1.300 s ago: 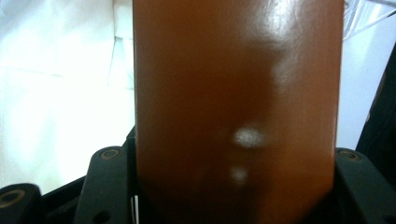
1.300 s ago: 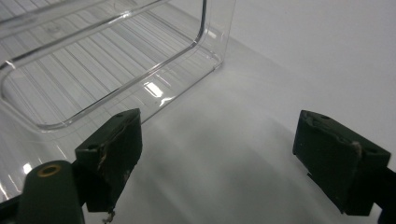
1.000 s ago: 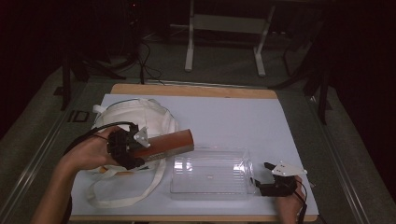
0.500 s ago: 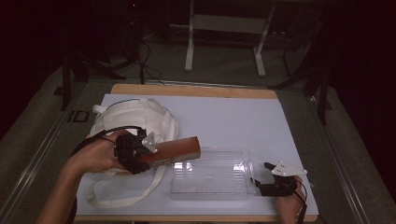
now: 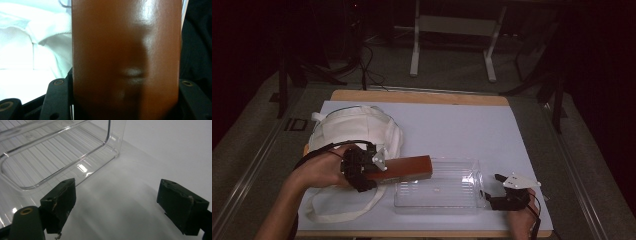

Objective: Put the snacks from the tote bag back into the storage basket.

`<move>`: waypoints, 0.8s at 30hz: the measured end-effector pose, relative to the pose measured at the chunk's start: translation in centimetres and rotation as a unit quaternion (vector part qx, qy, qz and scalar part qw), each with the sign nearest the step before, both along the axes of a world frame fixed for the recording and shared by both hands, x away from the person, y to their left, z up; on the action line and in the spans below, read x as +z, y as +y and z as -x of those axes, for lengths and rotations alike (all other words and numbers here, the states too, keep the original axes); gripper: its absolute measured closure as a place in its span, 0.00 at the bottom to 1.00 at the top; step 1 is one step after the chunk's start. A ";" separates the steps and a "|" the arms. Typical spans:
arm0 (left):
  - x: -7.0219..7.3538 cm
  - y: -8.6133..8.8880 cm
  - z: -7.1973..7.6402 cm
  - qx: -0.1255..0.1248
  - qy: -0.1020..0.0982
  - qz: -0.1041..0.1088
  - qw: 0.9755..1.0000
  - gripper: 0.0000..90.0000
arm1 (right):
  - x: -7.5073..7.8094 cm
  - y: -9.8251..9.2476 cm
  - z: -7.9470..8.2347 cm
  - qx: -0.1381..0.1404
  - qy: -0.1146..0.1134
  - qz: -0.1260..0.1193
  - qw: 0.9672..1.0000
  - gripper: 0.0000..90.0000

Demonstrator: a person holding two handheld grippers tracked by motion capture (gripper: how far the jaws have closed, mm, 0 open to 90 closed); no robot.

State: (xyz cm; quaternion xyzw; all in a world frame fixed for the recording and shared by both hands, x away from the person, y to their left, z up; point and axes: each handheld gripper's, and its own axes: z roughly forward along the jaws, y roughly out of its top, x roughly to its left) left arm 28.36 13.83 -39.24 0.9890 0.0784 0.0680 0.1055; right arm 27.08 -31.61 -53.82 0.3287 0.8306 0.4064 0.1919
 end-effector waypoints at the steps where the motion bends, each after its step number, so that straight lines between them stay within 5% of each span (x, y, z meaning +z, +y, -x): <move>1: 0.0 -0.1 0.1 -0.001 0.001 0.001 1.000 0.48 | 0.0 0.0 0.0 0.000 0.000 0.000 1.000 0.17; 24: -1.0 -2.5 1.2 -0.026 0.017 0.006 0.999 0.48 | 0.0 0.0 0.0 0.000 0.000 -0.001 1.000 0.17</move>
